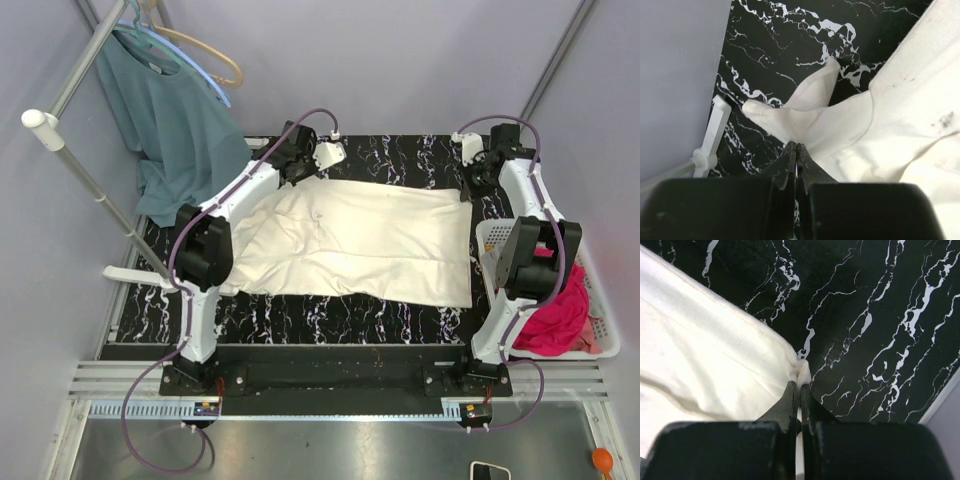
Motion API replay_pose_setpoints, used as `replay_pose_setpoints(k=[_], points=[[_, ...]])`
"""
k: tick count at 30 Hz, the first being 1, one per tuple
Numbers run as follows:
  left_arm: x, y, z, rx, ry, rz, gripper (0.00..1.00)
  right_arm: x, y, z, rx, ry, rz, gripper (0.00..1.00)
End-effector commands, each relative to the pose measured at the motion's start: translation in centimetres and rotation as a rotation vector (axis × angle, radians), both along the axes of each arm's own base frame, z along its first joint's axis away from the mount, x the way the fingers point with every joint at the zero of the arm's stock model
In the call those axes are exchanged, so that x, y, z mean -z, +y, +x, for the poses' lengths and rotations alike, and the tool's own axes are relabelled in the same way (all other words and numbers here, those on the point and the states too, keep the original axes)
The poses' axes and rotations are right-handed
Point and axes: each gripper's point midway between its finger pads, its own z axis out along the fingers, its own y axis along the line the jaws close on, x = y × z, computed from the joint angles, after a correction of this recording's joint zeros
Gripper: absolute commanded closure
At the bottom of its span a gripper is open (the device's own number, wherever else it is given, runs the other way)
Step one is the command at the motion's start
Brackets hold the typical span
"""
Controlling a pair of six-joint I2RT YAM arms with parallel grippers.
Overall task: Fold and stack the t-shirts
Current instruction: Fold the tshirt
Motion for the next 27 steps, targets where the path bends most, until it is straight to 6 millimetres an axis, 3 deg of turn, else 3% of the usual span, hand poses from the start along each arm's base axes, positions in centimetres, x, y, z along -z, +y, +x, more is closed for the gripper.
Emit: replay_pose_setpoints(k=[1,3,4,6,7,9,18,27], points=[[-5.5,1.4,-0.9,-0.03,-0.127,0.013,1.0,-3.0,0.7,-1.7,-0.027,-0.054,0.0,1.0],[-6.4,1.3,-1.9,-0.027,-0.14,0.018,1.0,-2.4,0.9,-2.5,-0.031,-0.034,0.008,1.0],[-5.5,1.6,-2.5,-0.026,-0.122,0.037,1.0,-2.6,1.0,-2.8,-0.032,-0.037,0.009,1.0],[-5.9,1.4,-3.7,-0.024,-0.128,0.052,1.0,-1.8,1.2,-3.8,-0.035,-0.016,0.015,1.0],[-4.8,1.6,-4.5,-0.02,-0.107,0.078,1.0,-1.9,1.3,-4.0,-0.037,-0.017,0.018,1.0],[-4.9,1.5,-5.5,-0.022,-0.107,0.082,1.0,-1.1,1.5,-4.8,-0.039,0.006,0.026,1.0],[-1.2,2.0,-9.6,-0.034,-0.026,0.131,1.0,0.9,2.3,-7.8,-0.05,0.055,0.047,1.0],[0.6,2.3,-12.7,-0.047,0.008,0.173,1.0,2.9,2.1,-10.2,-0.061,0.101,0.026,1.0]])
